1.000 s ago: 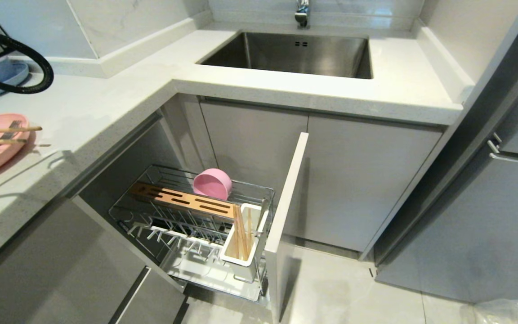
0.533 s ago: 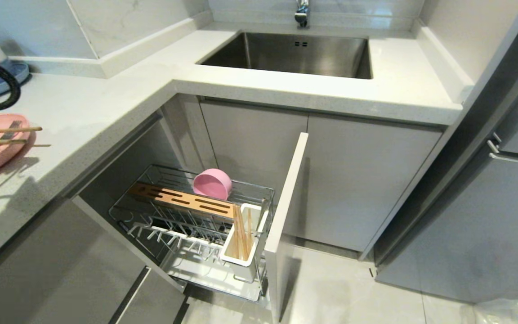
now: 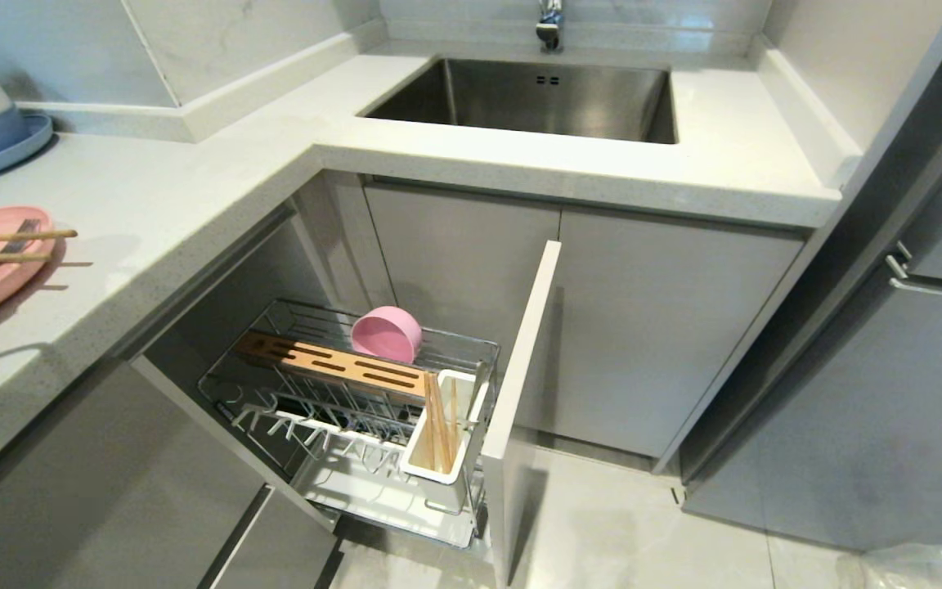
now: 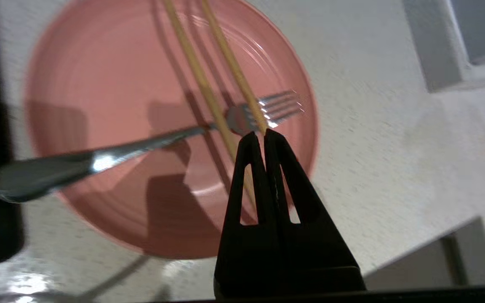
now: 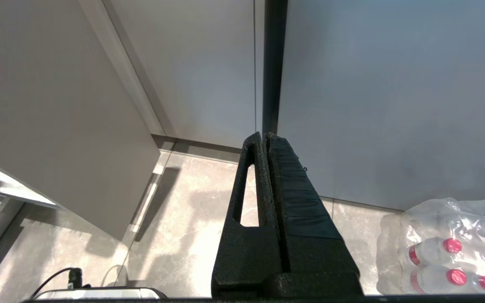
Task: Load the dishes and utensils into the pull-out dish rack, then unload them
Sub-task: Pick up the chopsticks and place it in the cupboard
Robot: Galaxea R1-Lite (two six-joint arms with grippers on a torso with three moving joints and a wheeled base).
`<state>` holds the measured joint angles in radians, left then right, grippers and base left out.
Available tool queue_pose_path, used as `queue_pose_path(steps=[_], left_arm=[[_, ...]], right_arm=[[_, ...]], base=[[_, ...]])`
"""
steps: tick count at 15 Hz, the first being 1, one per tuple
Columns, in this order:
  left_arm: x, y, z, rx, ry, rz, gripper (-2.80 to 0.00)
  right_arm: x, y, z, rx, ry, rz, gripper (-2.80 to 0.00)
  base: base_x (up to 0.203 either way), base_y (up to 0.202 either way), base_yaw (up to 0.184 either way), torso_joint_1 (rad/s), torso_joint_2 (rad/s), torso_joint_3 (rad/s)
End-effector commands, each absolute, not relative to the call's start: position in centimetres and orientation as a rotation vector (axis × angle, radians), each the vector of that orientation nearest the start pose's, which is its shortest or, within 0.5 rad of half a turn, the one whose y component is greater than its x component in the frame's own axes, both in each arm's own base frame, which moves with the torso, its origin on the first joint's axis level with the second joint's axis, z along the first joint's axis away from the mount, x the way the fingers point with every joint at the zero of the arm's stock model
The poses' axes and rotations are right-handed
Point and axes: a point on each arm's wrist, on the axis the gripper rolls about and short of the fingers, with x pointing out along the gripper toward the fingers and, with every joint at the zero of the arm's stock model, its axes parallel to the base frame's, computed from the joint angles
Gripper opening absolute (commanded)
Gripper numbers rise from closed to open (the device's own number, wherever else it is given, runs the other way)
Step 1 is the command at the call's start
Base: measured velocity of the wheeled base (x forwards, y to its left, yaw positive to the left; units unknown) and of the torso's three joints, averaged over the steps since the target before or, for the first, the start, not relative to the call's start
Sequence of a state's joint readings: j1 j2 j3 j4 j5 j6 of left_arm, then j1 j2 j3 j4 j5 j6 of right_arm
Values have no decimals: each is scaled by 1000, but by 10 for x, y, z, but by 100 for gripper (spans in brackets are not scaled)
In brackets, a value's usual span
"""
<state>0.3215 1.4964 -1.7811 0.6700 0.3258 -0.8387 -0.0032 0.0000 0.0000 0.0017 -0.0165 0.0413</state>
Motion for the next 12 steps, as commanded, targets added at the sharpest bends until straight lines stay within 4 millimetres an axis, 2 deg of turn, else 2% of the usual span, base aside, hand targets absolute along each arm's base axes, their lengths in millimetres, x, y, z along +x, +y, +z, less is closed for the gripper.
queue_pose_path(steps=[1, 3, 4, 8, 12], left_arm=[[212, 80, 379, -810, 118, 767, -280], [219, 82, 374, -822, 141, 777, -280], [223, 84, 373, -824, 148, 781, 0], [240, 89, 364, -864, 177, 809, 0], [248, 91, 355, -907, 222, 849, 0]], right_arm=[[-23, 0, 75, 41, 3, -18, -280], [-23, 0, 75, 41, 3, -20, -280], [-23, 0, 75, 41, 3, -20, -280], [-23, 0, 75, 41, 3, -20, -280], [-23, 0, 75, 41, 3, -20, -280]], base=[[0, 0, 0, 0, 0, 0], [0, 0, 0, 0, 0, 0], [0, 0, 0, 0, 0, 0], [0, 0, 0, 0, 0, 0], [0, 0, 0, 0, 0, 0]])
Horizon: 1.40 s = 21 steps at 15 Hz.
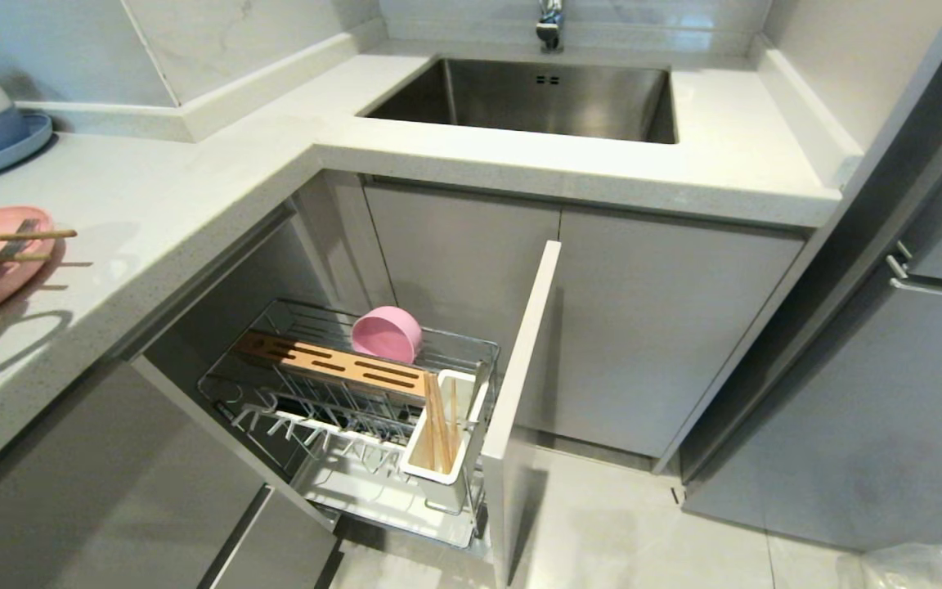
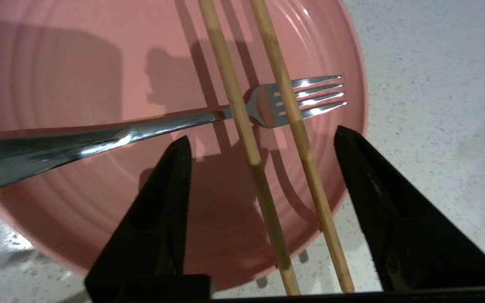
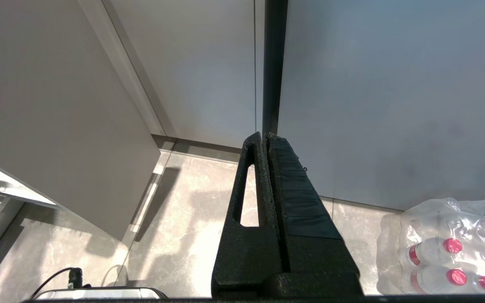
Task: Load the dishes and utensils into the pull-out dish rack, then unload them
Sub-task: Pick up the chopsticks and place it in the cupboard
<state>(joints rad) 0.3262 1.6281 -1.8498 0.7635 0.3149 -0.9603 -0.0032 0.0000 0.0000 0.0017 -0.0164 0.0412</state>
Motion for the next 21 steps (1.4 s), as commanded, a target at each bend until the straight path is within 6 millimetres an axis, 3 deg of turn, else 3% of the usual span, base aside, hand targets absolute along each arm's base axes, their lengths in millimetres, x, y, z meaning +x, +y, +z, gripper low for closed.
queue_pose_path(steps=[1, 11, 21], left_arm=[[249, 91, 353, -914, 229, 857, 0], [264, 96, 343, -884, 244, 925, 0], [276, 85, 338, -829, 276, 962, 0]], right_arm=[[-23, 0, 75, 41, 3, -20, -280], [-23, 0, 75, 41, 3, -20, -280], [-23, 0, 75, 41, 3, -20, -280]], base=[[0, 0, 0, 0, 0, 0], [0, 0, 0, 0, 0, 0], [0, 0, 0, 0, 0, 0]])
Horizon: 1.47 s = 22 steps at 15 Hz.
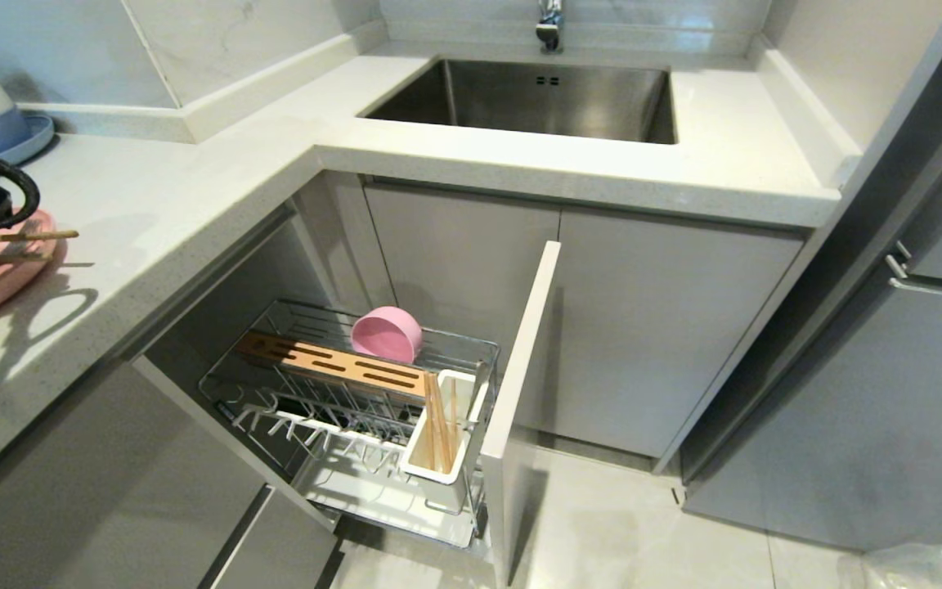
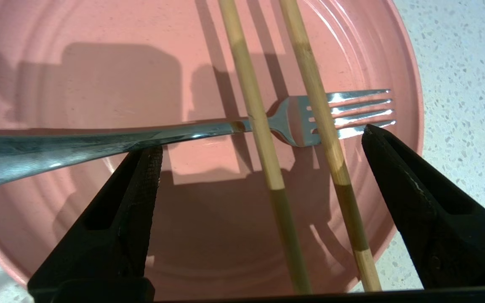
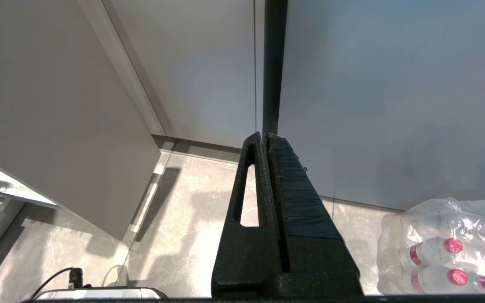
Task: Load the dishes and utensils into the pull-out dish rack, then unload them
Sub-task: Pick up the chopsticks and place it in the cupboard
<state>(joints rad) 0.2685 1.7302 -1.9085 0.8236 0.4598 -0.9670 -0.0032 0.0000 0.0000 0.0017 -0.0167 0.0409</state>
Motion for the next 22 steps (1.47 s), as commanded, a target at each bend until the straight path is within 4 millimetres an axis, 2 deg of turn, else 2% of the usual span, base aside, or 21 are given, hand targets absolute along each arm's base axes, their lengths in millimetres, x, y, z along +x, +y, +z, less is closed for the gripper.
queue_pose_path(steps=[1, 5, 6, 19, 22], left_arm=[[277, 84, 338, -828, 278, 958, 0], [277, 82, 338, -818, 272, 966, 0], [277, 82, 338, -819, 271, 965, -280], [273, 81, 343, -824, 253, 959, -280], [254, 77, 360, -831, 188, 941, -280]], right_arm=[[-23, 0, 75, 41, 3, -20, -280], [-23, 0, 75, 41, 3, -20, -280], [-23, 0, 75, 41, 3, -20, -280], [-23, 0, 75, 41, 3, -20, -280], [-23, 0, 75, 41, 3, -20, -280]], base=[[0, 0, 0, 0, 0, 0], [0, 0, 0, 0, 0, 0], [0, 0, 0, 0, 0, 0], [0, 0, 0, 0, 0, 0], [0, 0, 0, 0, 0, 0]])
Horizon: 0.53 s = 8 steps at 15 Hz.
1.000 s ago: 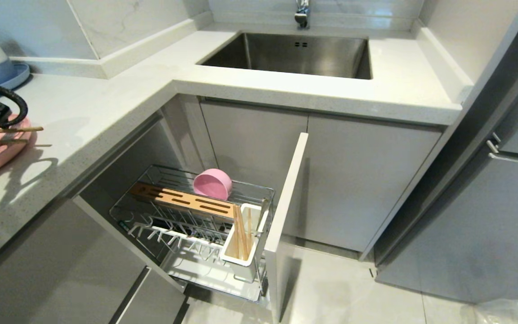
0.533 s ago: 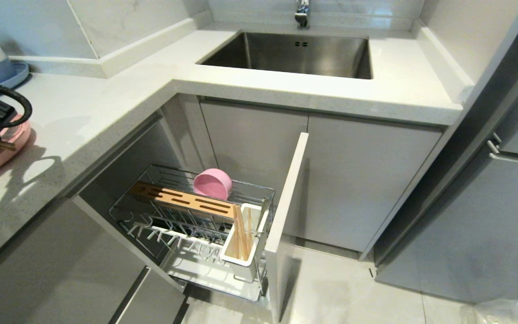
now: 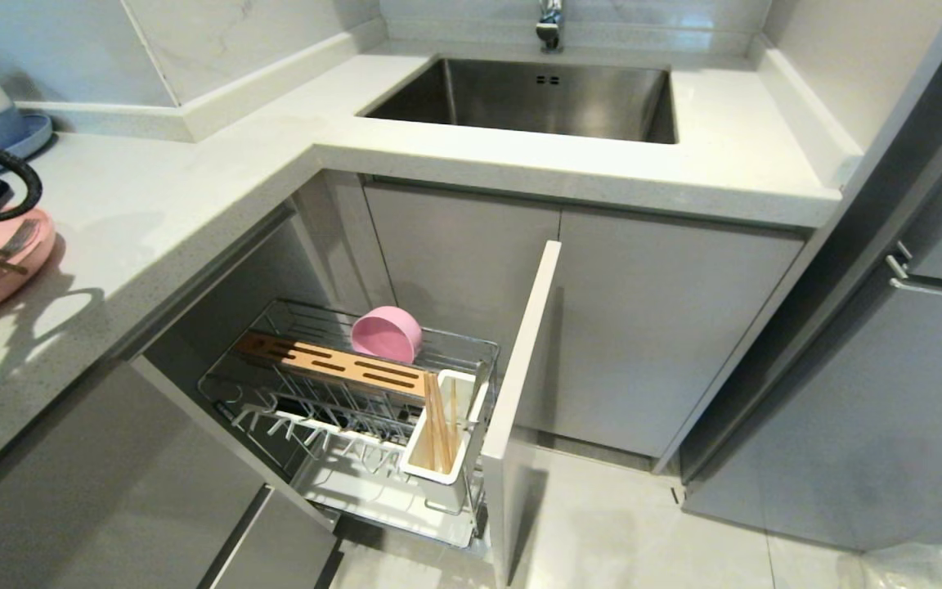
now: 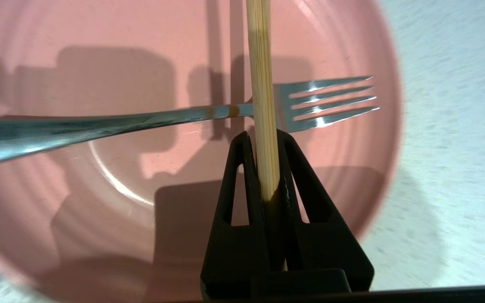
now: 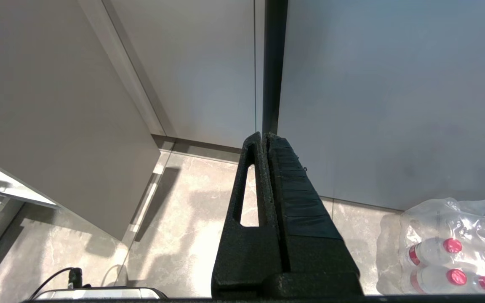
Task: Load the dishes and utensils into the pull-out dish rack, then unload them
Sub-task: Pick up the chopsticks and place it in the cupboard
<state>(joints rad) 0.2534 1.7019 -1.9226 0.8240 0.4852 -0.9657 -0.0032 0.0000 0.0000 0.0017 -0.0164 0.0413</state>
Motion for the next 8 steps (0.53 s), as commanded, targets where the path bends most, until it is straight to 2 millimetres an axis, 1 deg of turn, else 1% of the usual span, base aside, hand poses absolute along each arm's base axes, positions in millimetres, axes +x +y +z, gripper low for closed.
queue_pose_path(steps=[1, 5, 6, 7, 8], left_arm=[[246, 75, 367, -831, 163, 929, -280], [196, 52, 401, -810, 61, 821, -280], [184, 44, 409, -801, 40, 770, -280], [177, 35, 414, -786, 37, 718, -280], [169, 21, 419, -767, 42, 631, -280]], right_arm=[[-23, 0, 75, 41, 3, -20, -280], [-23, 0, 75, 41, 3, -20, -280], [-23, 0, 75, 41, 3, -20, -280], [-23, 0, 75, 41, 3, -20, -280], [-23, 0, 75, 41, 3, -20, -280]], base=[[0, 0, 0, 0, 0, 0], [0, 0, 0, 0, 0, 0], [0, 0, 0, 0, 0, 0], [0, 0, 0, 0, 0, 0], [0, 0, 0, 0, 0, 0]])
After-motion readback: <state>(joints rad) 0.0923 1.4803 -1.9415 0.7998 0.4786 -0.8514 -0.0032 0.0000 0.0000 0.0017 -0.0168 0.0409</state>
